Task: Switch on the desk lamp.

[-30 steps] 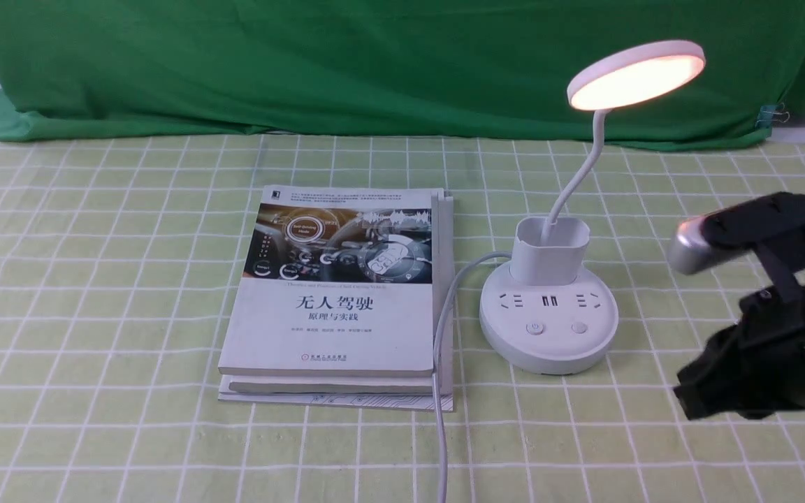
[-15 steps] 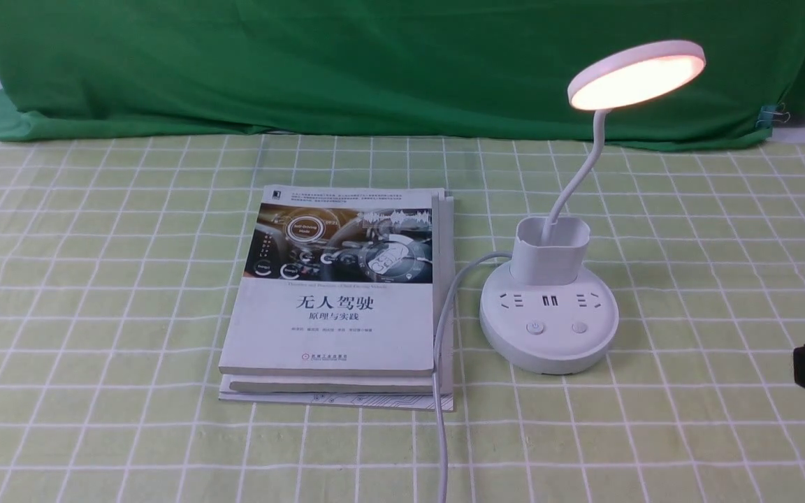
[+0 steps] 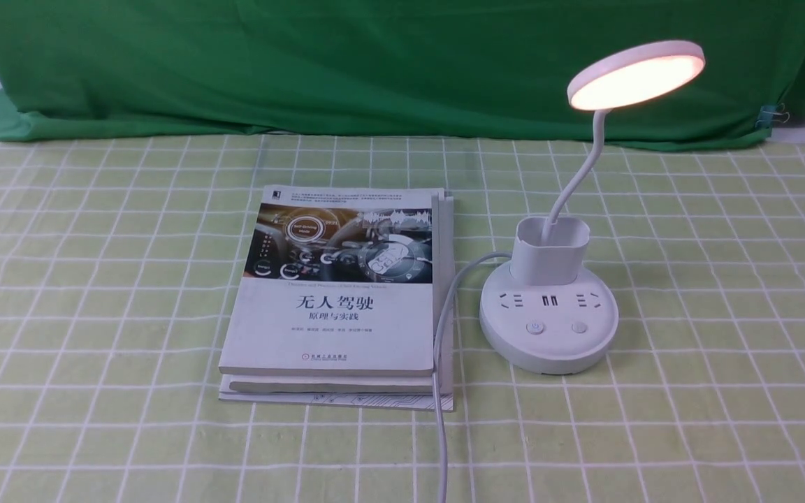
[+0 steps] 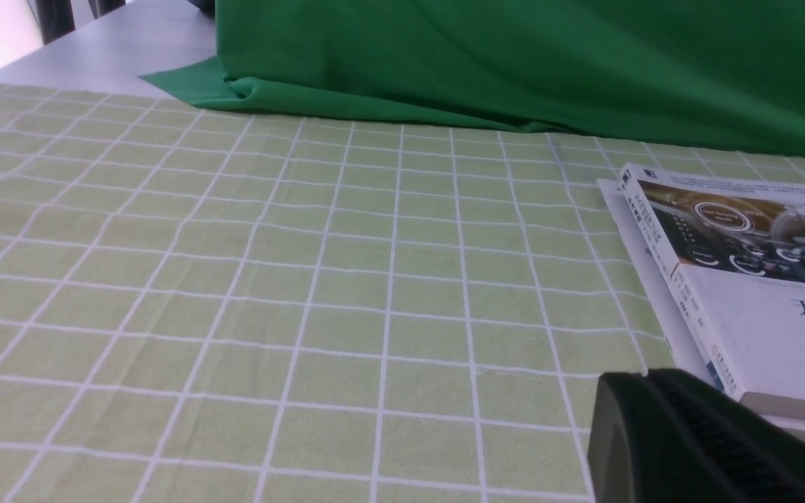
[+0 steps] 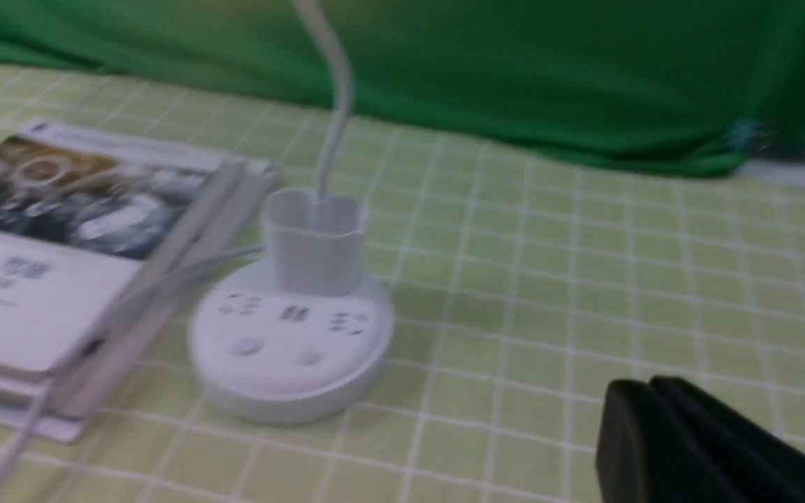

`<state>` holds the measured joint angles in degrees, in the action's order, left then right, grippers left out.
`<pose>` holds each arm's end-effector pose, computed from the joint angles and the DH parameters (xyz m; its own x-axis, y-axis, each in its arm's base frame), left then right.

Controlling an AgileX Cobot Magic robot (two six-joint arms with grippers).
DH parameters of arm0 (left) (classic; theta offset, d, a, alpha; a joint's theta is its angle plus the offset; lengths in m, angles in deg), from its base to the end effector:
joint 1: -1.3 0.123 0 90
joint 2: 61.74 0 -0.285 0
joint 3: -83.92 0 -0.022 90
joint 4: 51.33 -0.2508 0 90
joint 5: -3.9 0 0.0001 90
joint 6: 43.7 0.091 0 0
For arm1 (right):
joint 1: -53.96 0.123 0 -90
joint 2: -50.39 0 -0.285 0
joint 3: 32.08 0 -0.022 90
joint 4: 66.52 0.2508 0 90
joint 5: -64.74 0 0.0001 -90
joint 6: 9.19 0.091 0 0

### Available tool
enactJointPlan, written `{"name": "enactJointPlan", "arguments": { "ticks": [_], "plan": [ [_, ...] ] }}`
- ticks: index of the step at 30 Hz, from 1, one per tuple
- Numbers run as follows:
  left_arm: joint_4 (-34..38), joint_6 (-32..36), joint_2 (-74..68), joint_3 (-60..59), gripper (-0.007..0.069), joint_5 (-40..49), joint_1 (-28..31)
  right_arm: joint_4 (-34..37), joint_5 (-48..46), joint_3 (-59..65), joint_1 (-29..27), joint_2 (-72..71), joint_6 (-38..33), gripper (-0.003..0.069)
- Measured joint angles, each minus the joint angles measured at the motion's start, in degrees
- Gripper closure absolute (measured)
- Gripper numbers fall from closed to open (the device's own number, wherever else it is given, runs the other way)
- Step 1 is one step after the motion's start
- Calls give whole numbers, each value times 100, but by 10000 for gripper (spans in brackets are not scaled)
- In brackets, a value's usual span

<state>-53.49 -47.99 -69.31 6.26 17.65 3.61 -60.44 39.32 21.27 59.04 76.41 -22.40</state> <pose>0.0554 0.0031 0.1890 -0.1538 -0.0445 -0.9871 -0.0551 0.9978 -0.0364 0.0736 0.0107 0.2928 -0.2321 -0.1553 -0.9602 -0.1649 0.9792 -0.1185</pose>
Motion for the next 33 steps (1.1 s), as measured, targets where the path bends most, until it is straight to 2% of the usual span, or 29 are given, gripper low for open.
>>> {"name": "enactJointPlan", "arguments": {
  "ticks": [4,12,17,33],
  "plan": [
    [0,0,0,0,622,0,0,6,745,1125,-390,-951,-201,634],
    [0,0,0,0,622,0,0,0,909,2364,-532,-1718,-85,634],
    [0,0,0,0,622,1,0,0,1071,2430,-539,-1813,133,631],
    [0,0,0,0,622,-5,0,4,1072,2430,-529,-1813,160,616]
  ]
}}
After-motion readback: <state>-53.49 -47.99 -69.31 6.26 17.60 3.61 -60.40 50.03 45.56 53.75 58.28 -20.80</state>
